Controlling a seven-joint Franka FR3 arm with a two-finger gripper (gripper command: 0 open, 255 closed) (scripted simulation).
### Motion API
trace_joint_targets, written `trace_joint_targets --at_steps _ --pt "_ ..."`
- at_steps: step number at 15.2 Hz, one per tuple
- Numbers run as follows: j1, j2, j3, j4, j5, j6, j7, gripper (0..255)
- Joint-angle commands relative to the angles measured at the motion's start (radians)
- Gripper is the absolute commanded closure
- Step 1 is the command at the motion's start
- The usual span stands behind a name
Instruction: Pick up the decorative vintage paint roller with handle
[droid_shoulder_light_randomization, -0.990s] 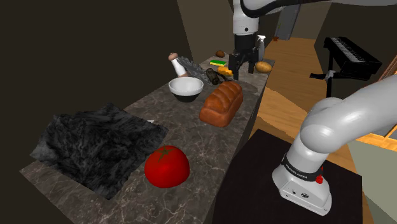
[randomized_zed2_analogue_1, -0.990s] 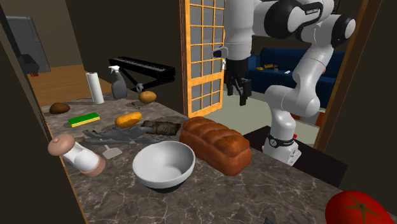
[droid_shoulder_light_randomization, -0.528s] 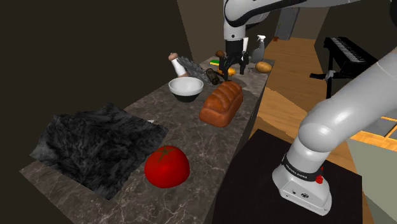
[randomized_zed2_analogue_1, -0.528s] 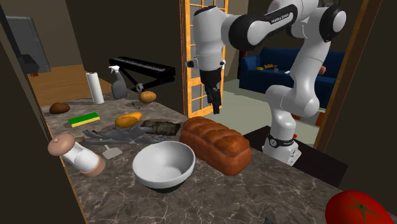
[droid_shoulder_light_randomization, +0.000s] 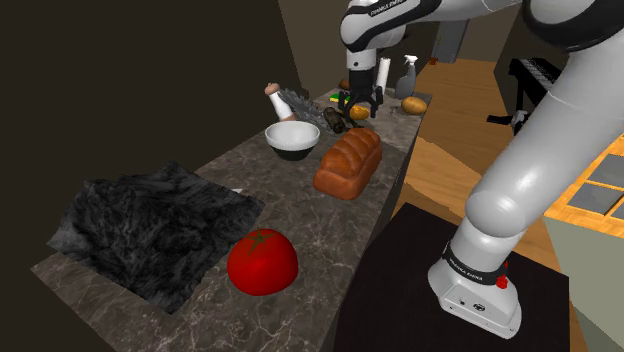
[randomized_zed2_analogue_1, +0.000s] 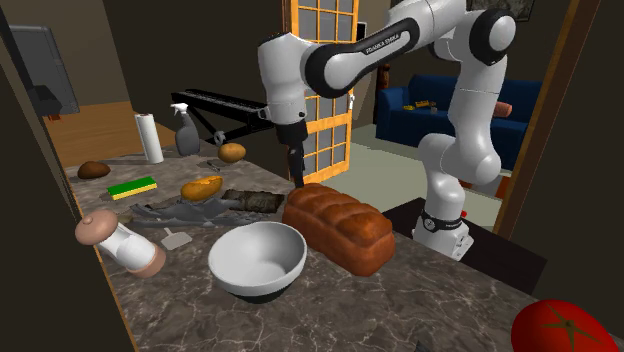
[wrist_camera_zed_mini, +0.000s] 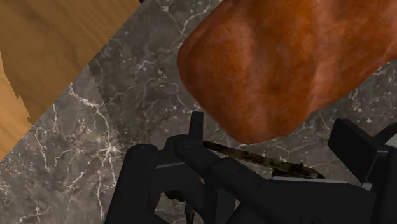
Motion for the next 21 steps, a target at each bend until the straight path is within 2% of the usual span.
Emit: trace_joint_targets --at_steps 1,8,16,18,19,21 --pt "-0.018 0.078 -0.021 0.061 0.012 0.014 0.004 0" --pt "-0.083 0.318 -0.078 0.270 0.073 0.031 0.022 0" --pt "-0.087 0.357 -0.077 0.216 0.082 0.123 0.018 0" --pt "-0.086 0.357 -0.077 0.215 0.082 0.123 0.018 0" --pt "-0.087 0.357 -0.078 0.213 0.082 0.125 0.017 255" --pt "-0.085 0.340 -0.077 0.193 0.079 0.130 0.021 255"
